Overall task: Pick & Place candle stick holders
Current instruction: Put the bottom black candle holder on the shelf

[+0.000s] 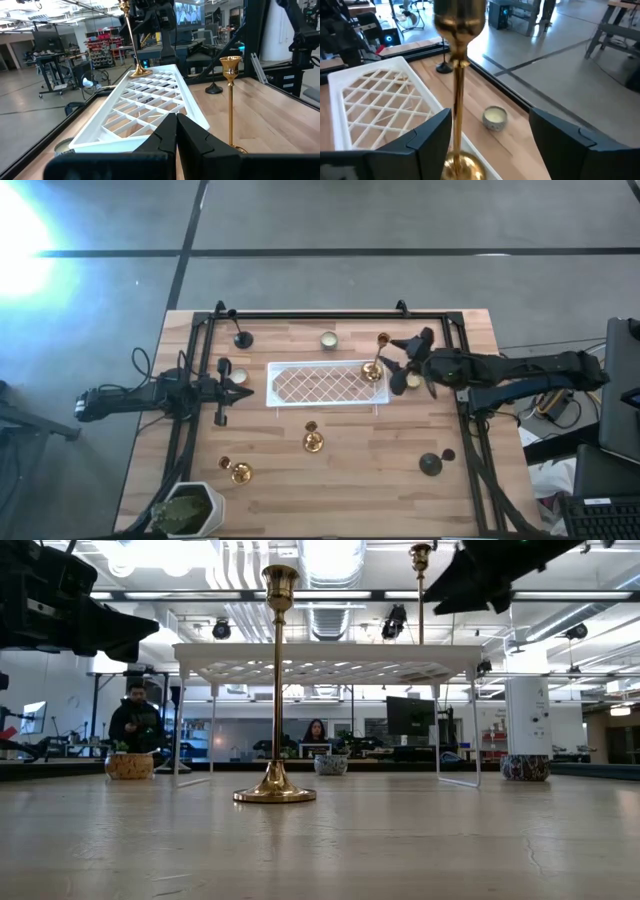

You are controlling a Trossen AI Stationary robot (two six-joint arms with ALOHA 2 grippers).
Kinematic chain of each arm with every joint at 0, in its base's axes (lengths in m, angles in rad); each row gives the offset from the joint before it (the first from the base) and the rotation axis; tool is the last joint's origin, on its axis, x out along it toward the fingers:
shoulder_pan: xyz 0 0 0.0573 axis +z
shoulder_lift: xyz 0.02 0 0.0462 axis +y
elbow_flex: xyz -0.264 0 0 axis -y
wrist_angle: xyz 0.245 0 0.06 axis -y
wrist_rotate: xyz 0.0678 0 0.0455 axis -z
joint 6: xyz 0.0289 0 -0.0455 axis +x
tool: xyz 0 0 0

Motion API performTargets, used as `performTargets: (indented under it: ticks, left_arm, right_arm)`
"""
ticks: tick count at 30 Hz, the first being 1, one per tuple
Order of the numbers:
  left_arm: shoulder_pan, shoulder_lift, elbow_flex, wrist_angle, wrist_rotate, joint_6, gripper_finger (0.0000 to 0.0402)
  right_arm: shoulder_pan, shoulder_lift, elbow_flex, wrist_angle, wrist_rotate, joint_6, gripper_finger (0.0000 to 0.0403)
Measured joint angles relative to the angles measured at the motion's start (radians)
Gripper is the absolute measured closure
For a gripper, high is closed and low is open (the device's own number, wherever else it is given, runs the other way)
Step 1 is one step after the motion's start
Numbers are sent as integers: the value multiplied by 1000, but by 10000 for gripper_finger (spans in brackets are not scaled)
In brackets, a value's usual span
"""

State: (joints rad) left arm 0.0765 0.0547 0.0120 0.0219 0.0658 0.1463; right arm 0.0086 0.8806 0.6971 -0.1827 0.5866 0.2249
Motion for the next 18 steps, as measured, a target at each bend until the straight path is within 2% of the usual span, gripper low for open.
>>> performTargets:
  ticks: [7,9,15,18]
  left_arm:
    - [0,0,0,0,0,0,388]
    - [0,0,0,0,0,0,388]
    - [0,0,0,0,0,0,388]
    - [0,0,0,0,0,0,388]
  right_arm:
    - [2,-214,0,-264,-32,81,165]
    - [2,-266,0,-312,-106,110,171]
    - [2,-356,0,-463,-470,192,183]
    - [16,-366,0,-595,-515,246,194]
